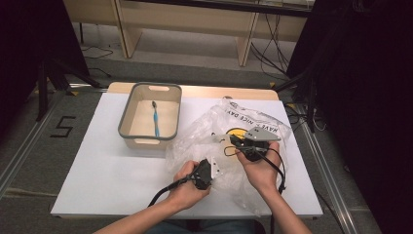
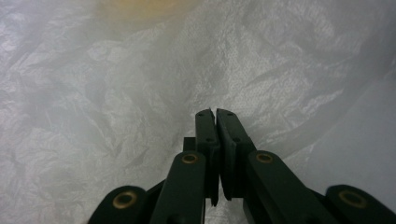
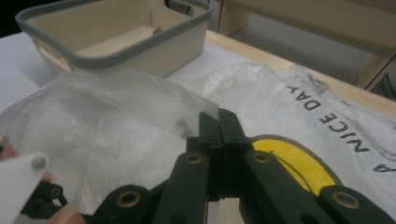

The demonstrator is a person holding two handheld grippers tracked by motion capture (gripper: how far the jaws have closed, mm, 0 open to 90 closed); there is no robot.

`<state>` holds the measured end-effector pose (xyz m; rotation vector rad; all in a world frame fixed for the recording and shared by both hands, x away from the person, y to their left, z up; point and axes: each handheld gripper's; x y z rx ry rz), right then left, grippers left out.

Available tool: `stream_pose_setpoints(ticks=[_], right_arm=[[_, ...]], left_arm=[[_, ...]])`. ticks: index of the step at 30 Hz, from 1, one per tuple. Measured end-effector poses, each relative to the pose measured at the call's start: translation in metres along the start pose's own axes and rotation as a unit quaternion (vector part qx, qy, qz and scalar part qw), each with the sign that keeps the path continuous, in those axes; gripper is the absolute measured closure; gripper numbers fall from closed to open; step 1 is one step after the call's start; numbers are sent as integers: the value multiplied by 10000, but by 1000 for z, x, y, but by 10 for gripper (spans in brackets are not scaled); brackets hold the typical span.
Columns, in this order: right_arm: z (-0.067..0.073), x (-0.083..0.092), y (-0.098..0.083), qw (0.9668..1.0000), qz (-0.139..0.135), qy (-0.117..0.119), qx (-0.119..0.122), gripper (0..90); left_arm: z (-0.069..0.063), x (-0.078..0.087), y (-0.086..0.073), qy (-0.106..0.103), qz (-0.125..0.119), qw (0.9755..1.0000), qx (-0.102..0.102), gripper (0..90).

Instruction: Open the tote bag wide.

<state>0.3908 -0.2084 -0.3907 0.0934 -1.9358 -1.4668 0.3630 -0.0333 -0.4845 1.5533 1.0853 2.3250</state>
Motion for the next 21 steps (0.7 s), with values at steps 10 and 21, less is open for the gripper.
stream_pose_setpoints(ticks=[10, 21], right_arm=[[-2, -1, 16, 9982, -489, -347, -65, 900], [-8, -1, 26, 9966, -744, -325, -171, 900]], left_arm=[[1, 0, -3, 112, -48, 9999, -59, 866], [2, 0, -4, 119, -80, 9999, -60, 852]])
Point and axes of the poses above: each handheld gripper's, and its own axes: x roughly backward along the jaws, y roughly out of its top, z roughly to its left, and after that the axes turned 2 degrees about -y, right-handed
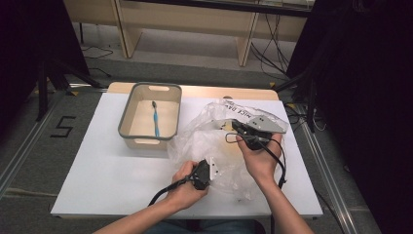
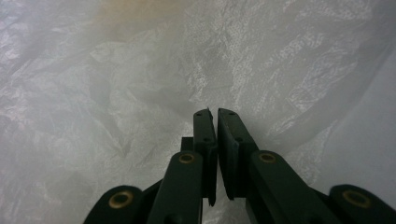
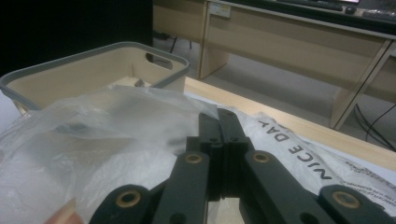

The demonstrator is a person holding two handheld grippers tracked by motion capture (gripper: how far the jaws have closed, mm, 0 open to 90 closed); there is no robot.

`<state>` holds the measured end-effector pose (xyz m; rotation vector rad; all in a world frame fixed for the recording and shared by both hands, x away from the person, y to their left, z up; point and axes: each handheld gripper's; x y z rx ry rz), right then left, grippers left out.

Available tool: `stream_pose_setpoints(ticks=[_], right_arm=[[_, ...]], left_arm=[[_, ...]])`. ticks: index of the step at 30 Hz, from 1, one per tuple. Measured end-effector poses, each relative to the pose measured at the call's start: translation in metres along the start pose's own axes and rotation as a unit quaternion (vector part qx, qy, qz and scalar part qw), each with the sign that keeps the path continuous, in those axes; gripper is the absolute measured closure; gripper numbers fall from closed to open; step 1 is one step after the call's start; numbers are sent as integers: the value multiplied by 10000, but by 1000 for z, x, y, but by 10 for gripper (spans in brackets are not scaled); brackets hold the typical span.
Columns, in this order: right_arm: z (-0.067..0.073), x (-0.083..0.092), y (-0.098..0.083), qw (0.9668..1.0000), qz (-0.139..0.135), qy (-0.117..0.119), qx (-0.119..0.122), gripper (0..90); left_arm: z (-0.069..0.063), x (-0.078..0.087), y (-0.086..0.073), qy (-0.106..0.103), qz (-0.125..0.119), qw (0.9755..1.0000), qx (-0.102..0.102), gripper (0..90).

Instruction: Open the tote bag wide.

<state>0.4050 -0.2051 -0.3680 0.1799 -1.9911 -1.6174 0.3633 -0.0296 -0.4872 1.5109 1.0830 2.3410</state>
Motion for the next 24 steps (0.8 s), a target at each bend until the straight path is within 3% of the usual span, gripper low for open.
stream_pose_setpoints(ticks=[7, 13, 17, 24], right_arm=[[-3, 1, 1, 10000, -66, -4, -56, 900], [-2, 0, 0, 10000, -50, 24, -79, 900], [-1, -1, -1, 10000, -28, 16, -61, 900], [0, -1, -2, 10000, -13, 26, -54, 900]], left_arm=[[1, 0, -1, -34, -21, 10000, 83, 837], [2, 2, -1, -47, -21, 10000, 29, 807], [1, 10, 0, -180, -122, 9997, -55, 751], [1, 30, 1, -429, -459, 9980, 73, 566]])
Point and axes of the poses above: each handheld gripper's, and its own axes: x roughly backward along the jaws, y roughly out of its top, z roughly to its left, and after that the axes turned 2 degrees about -y, right-handed
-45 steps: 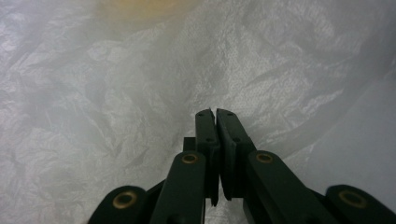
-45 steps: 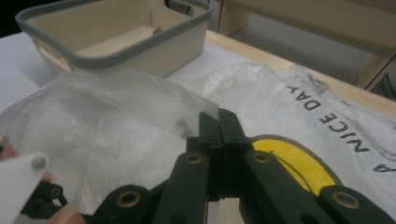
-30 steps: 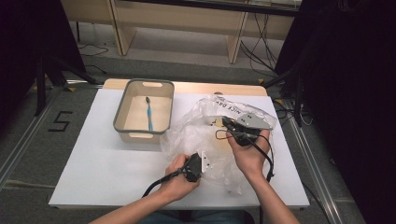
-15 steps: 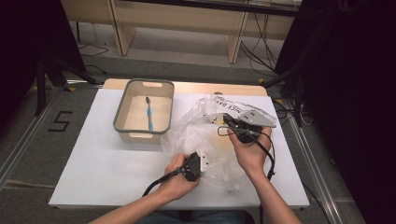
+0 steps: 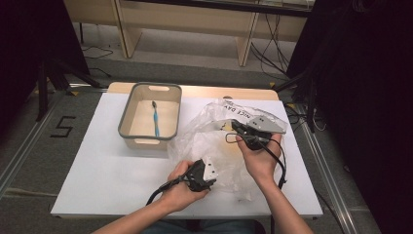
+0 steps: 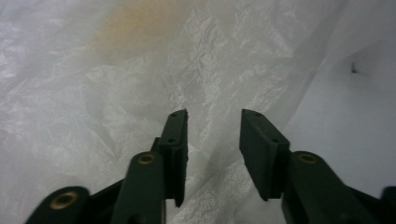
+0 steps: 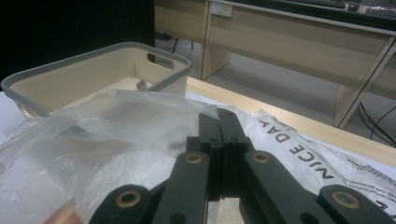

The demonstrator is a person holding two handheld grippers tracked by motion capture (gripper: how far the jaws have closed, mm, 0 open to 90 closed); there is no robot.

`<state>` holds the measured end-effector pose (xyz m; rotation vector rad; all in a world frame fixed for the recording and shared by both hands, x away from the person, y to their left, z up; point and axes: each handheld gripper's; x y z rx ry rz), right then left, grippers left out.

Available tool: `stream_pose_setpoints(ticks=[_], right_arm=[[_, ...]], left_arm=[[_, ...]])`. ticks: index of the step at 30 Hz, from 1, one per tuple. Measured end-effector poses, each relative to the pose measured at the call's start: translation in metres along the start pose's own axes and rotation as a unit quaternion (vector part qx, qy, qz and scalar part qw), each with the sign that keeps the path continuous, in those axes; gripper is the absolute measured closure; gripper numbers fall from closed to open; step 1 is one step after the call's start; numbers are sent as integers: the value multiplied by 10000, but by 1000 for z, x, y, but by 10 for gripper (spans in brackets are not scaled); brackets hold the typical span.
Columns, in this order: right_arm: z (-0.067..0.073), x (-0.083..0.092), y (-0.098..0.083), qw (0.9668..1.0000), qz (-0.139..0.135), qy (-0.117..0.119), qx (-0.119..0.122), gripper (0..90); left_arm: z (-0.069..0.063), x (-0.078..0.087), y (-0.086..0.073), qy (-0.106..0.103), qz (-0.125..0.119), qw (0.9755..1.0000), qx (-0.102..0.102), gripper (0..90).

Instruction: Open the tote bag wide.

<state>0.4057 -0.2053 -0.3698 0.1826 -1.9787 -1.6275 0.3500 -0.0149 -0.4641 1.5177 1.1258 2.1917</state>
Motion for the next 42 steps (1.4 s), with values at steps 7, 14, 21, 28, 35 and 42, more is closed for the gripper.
stream_pose_setpoints(ticks=[7, 14, 21, 28, 35, 42], right_arm=[[-1, 0, 0, 10000, 4, 4, -3, 900], [-1, 0, 0, 10000, 2, -5, 0, 900], [-1, 1, -1, 10000, 13, -14, 9, 900], [-1, 0, -2, 10000, 59, 3, 27, 900], [-1, 0, -2, 10000, 29, -15, 26, 900], [-1, 0, -2, 10000, 24, -19, 37, 900]], left_arm=[[-3, 32, -5, -172, -81, 9998, -19, 386], [1, 58, -12, -261, -276, 9991, 201, 360], [11, 85, -25, -43, -419, 9984, 371, 353], [22, 96, -34, 163, -384, 9975, 571, 328], [30, 110, -41, 242, -360, 9963, 744, 289], [39, 119, -48, 367, -426, 9941, 927, 266]])
Point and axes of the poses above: each handheld gripper's, and its own axes: x roughly backward along the jaws, y roughly out of its top, z roughly to its left, and after that the axes turned 2 degrees about -y, right-handed
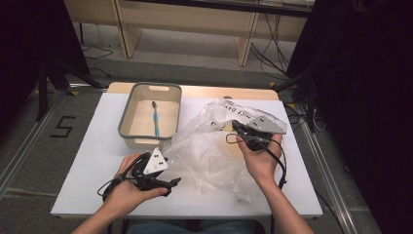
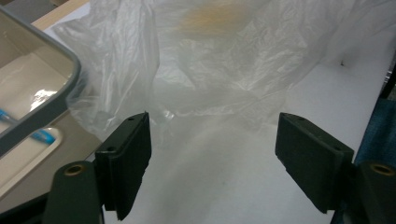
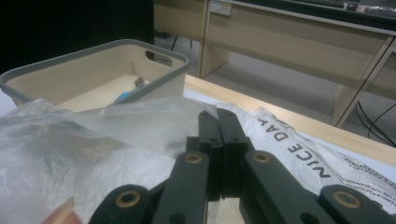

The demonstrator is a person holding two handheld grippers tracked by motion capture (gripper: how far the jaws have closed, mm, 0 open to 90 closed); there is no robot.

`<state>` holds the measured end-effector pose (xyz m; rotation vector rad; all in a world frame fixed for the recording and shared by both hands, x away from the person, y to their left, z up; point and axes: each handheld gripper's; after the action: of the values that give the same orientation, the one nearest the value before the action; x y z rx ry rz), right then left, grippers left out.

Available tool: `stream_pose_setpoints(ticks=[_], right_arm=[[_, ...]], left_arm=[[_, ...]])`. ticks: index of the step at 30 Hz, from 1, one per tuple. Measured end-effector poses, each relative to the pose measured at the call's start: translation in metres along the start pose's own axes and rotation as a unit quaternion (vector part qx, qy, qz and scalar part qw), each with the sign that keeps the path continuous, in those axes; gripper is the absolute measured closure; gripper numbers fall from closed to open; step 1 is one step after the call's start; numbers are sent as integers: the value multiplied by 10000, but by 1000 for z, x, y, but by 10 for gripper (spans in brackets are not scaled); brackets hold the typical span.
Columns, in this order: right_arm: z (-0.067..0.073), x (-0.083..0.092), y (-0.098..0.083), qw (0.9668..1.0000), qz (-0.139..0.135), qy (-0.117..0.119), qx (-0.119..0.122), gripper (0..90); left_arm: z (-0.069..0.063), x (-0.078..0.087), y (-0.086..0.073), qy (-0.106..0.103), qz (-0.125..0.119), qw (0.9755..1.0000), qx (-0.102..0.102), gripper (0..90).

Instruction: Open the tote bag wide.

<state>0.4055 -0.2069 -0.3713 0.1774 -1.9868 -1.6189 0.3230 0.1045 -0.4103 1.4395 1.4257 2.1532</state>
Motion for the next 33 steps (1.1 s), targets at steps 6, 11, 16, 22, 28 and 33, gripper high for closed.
stream_pose_setpoints(ticks=[6, 11, 16, 22, 28, 33], right_arm=[[0, 0, 0, 10000, -1, -27, -5, 900], [0, 0, 0, 10000, -2, -21, -5, 900], [0, 1, 0, 10000, 8, -26, -15, 900], [0, 0, 0, 10000, 16, -14, 1, 900], [2, 0, -1, 10000, 33, -7, 5, 900], [2, -1, 0, 10000, 26, 13, -4, 900]], left_arm=[[10, 6, -5, 150, 0, 9998, 138, 256], [16, 10, -8, 258, -39, 9994, 237, 254], [25, 12, -10, 365, -59, 9988, 321, 253], [34, 14, -11, 497, -109, 9978, 435, 247], [43, 16, -4, 542, -301, 9961, 628, 239], [56, 15, 10, 660, -480, 9939, 744, 240]])
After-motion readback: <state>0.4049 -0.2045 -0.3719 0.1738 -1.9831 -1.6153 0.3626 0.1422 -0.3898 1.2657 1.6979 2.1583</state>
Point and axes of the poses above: each handheld gripper's, and its own axes: x roughly backward along the jaws, y roughly out of its top, z roughly to its left, and after that the axes turned 2 degrees about -y, right-handed
